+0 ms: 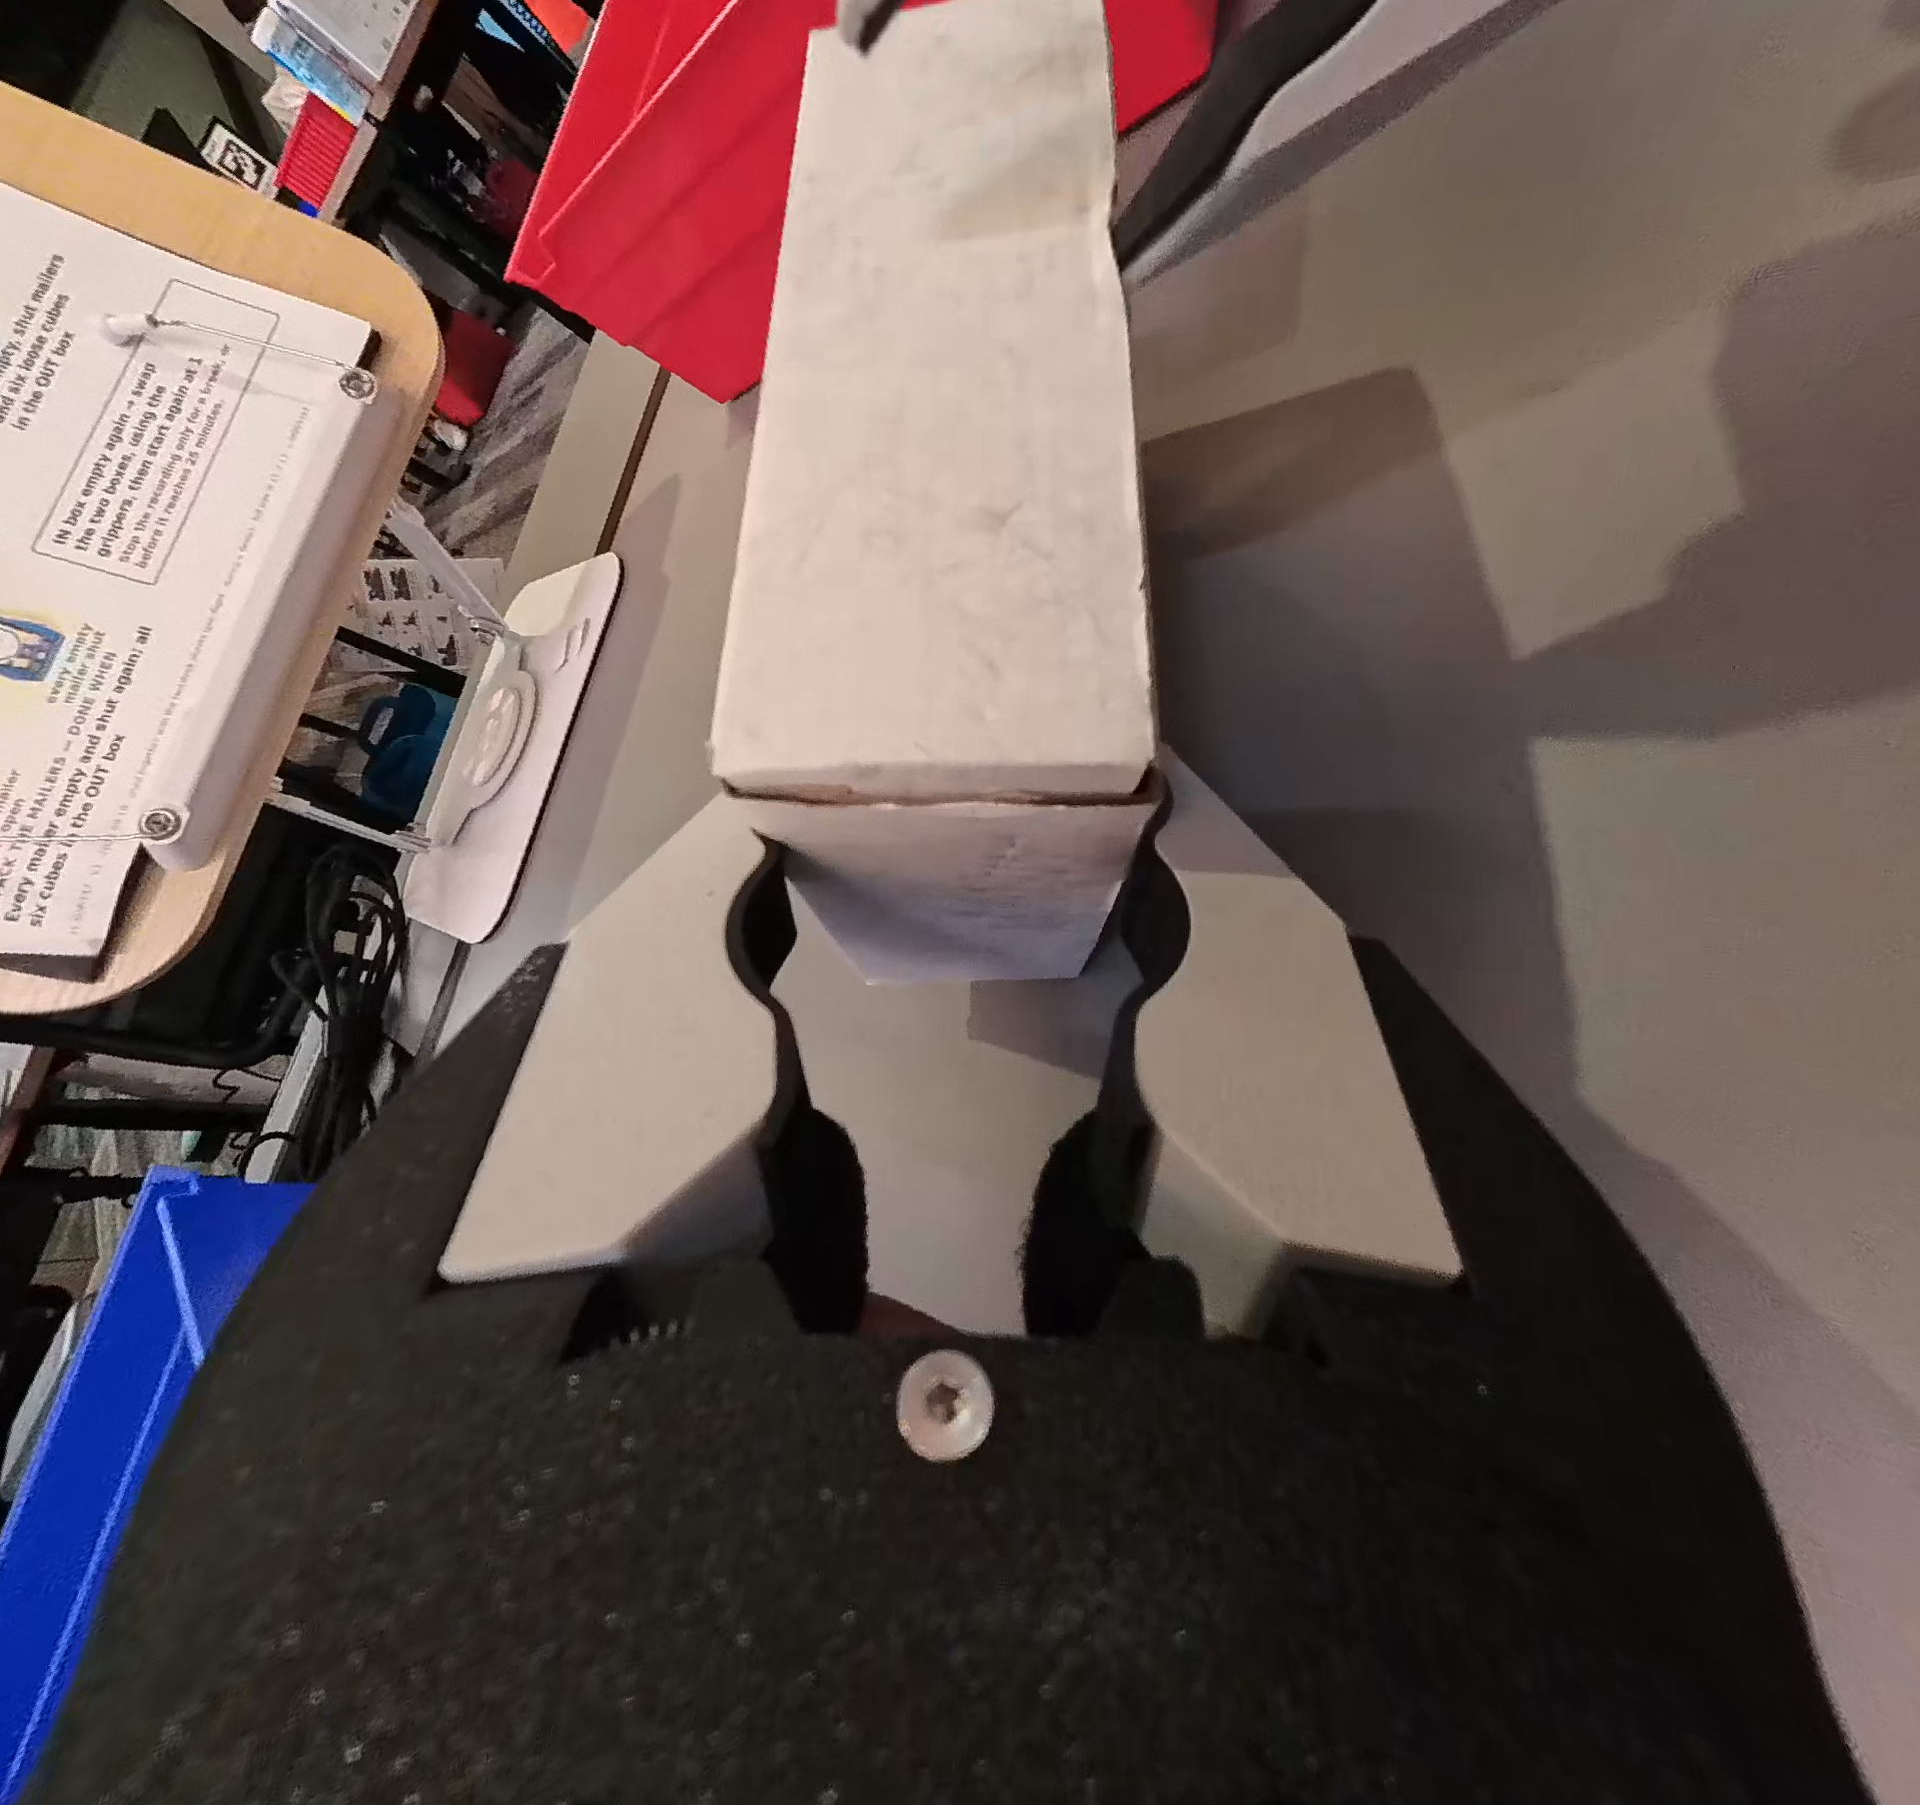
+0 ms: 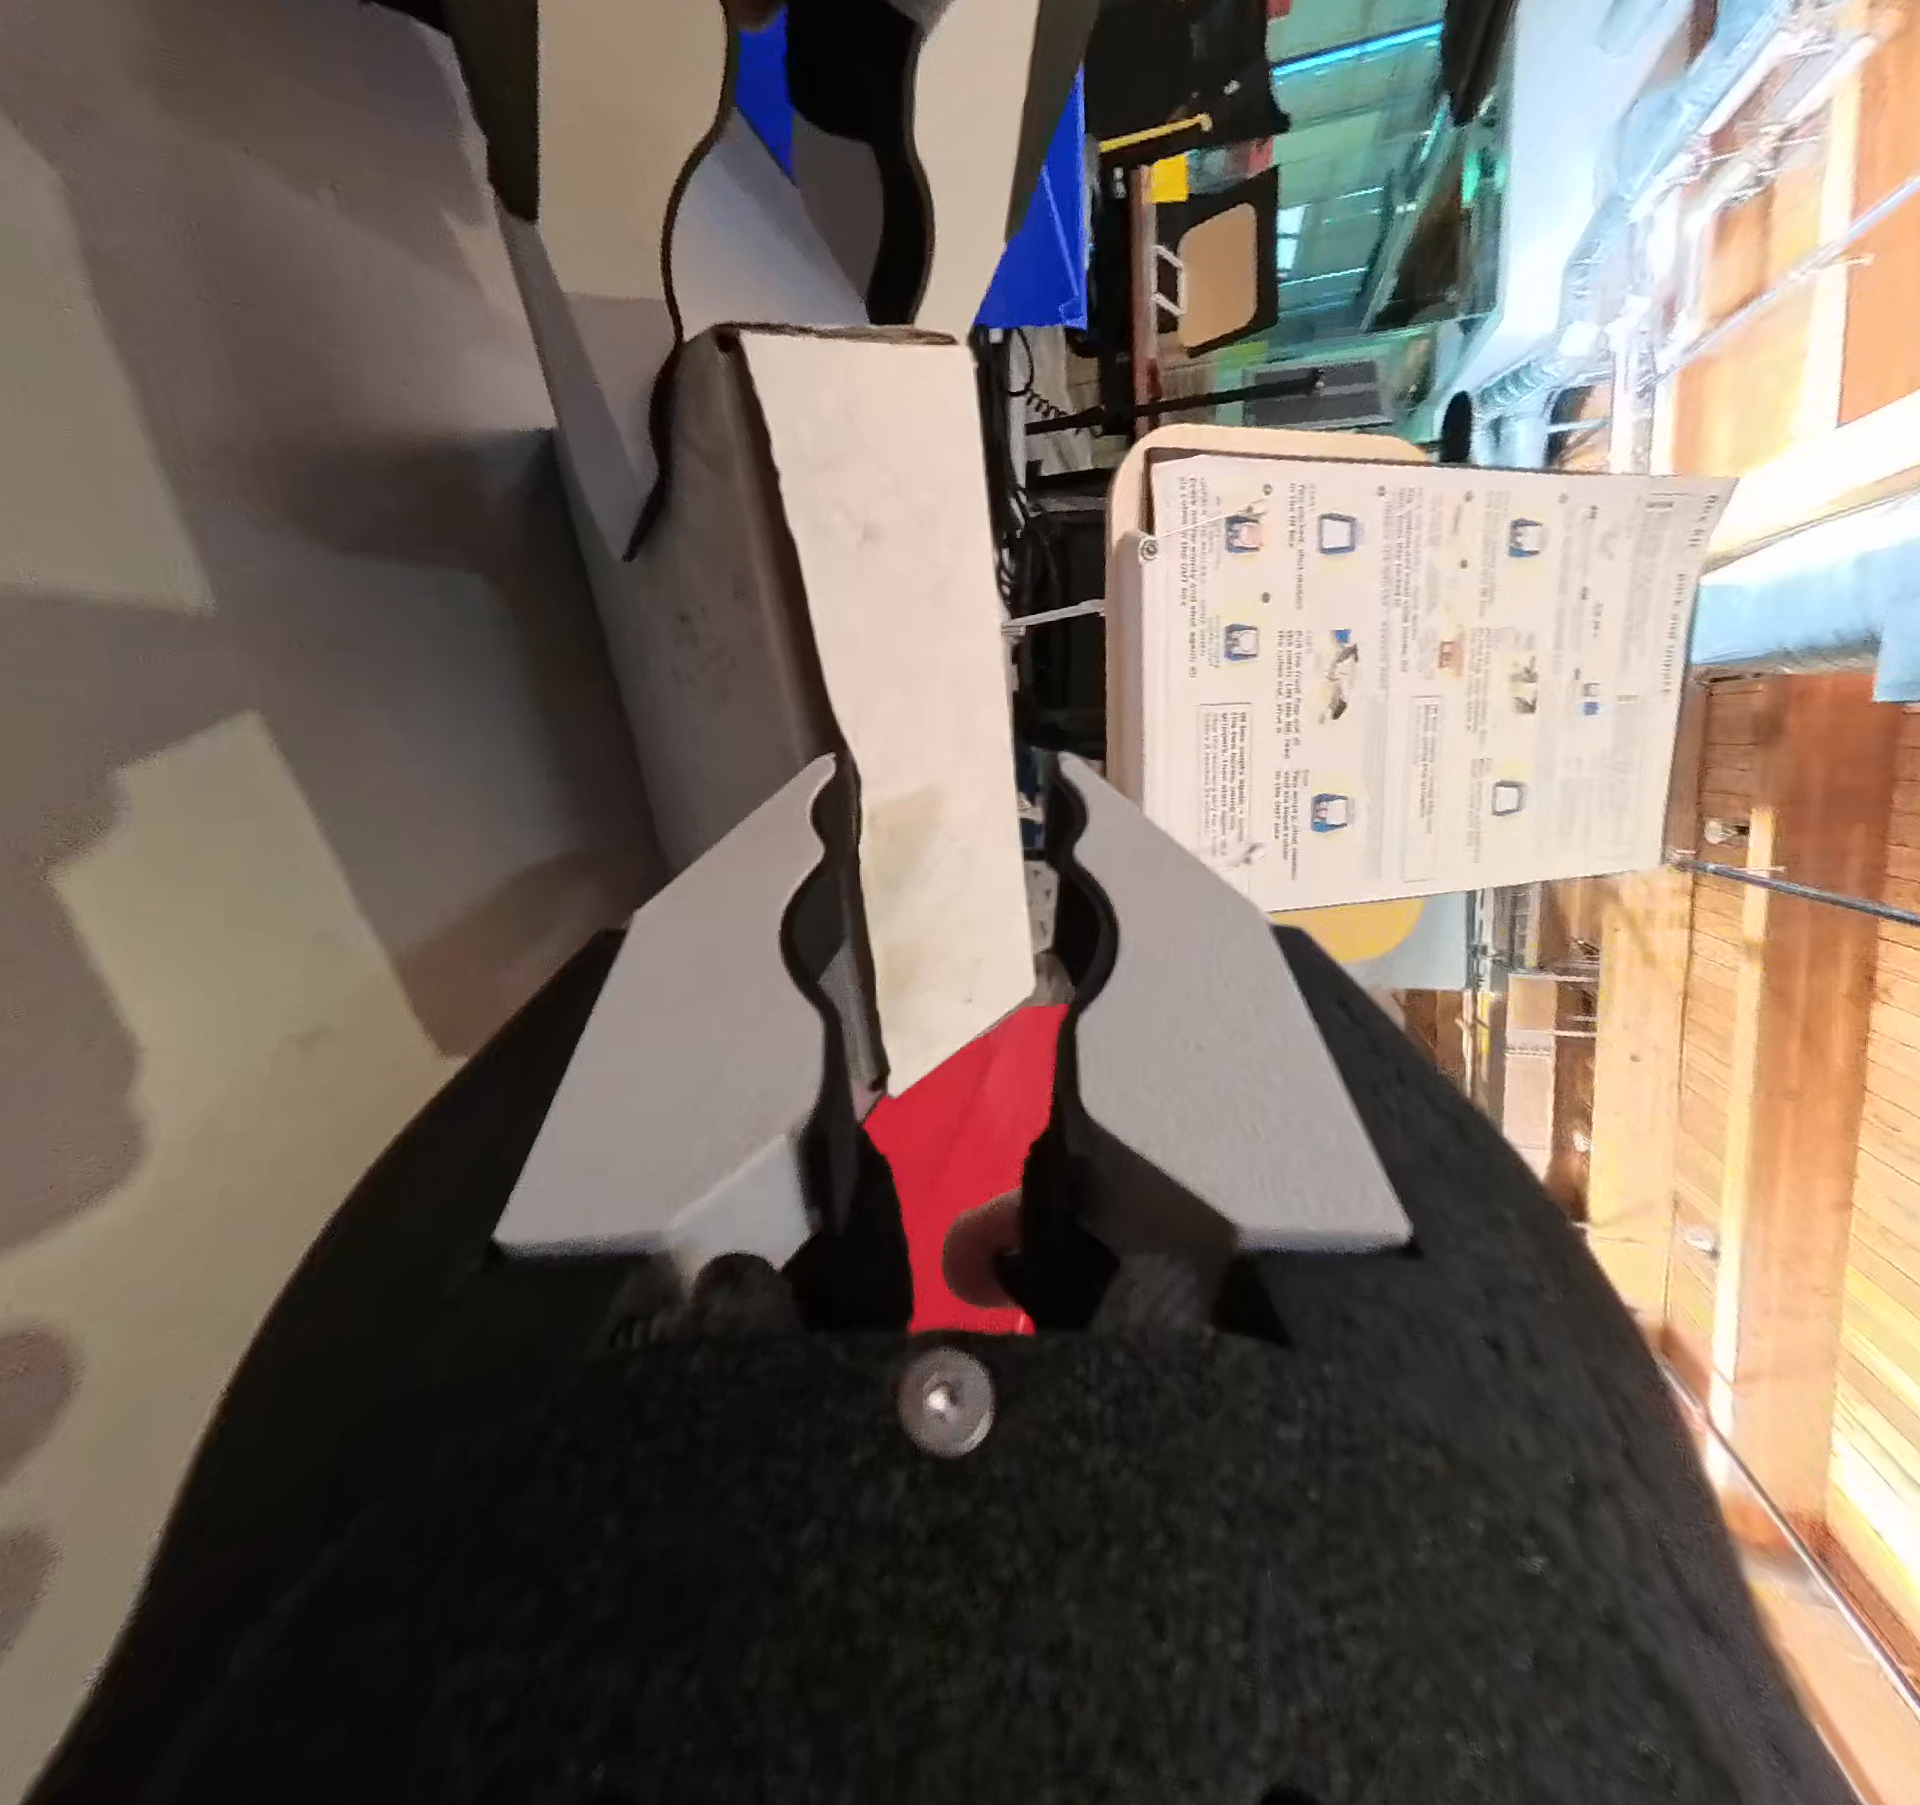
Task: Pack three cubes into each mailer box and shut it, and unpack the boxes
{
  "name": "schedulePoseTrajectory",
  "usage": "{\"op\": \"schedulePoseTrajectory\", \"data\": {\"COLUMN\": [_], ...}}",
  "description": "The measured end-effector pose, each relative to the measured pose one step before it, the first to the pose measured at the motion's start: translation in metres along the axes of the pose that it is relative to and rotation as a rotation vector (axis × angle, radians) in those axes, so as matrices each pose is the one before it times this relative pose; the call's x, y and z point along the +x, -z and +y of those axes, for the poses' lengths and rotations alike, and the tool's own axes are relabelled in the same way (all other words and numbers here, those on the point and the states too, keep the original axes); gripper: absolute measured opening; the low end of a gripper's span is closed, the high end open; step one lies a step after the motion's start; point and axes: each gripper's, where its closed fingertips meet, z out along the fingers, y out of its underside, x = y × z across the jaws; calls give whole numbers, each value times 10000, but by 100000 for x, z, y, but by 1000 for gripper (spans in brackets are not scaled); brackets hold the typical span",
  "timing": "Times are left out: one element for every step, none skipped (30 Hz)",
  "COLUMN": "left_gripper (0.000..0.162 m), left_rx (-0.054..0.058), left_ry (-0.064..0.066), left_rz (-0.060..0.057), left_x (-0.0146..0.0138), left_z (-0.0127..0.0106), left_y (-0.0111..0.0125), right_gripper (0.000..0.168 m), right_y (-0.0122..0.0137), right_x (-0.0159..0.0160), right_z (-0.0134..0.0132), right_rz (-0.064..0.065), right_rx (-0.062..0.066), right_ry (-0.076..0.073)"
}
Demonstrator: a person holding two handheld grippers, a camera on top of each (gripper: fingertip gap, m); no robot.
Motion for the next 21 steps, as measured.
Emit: {"op": "schedulePoseTrajectory", "data": {"left_gripper": [62,62,62,62,62,62,62,62,62,61,61,61,61,61,61,61,61,62,62,62,61], "left_rx": [-18,16,14,-16,-19,-11,-9,-40,-50,-43,-32,-11,18,-4,-18,-40,-35,-13,16,0,-28], "left_ry": [14,24,41,71,32,89,97,143,116,47,-142,-233,-303,-368,-399,-295,-210,-181,-124,-53,-79], "left_rz": [39,6,-13,25,44,51,24,-5,-2,-27,-81,-84,-88,-116,-115,-95,-66,-42,-36,-33,-13], "left_x": [29,63,41,1,-37,-30,-37,-69,-87,-76,-14,41,59,47,69,47,22,19,37,59,20], "left_z": [-35,-28,-18,10,19,19,13,17,25,27,-3,-8,33,78,49,51,62,49,-19,-59,-30], "left_y": [-32,-12,12,-9,-5,-9,-20,-19,-44,-20,11,44,56,17,28,21,12,24,12,-12,6], "right_gripper": [35,34,36,36,37,36,37,39,37,32,25,11,2,2,2,2,1,1,1,1,0], "right_y": [51,45,-1,-30,-83,-138,-180,-186,-200,-199,-76,63,125,180,191,161,214,216,117,120,170], "right_x": [-171,-222,-41,3,27,-36,97,185,-5,-172,-415,-825,-639,-282,-274,-152,-27,6,-124,-44,73], "right_z": [55,-31,-31,-88,-84,-91,-51,-15,0,71,-4,-86,-95,-110,-101,-79,-98,-98,-10,39,-27], "right_rz": [-4,44,269,293,197,60,109,196,103,5,-153,-382,-198,-37,-187,-270,-370,-419,-413,-238,-41], "right_rx": [-39,-54,-59,-37,-25,14,-36,-52,-57,-68,3,101,147,157,117,86,93,83,28,-27,14], "right_ry": [-78,86,361,378,214,-20,3,141,141,80,45,68,25,63,53,-170,-331,-425,-344,-29,87]}}
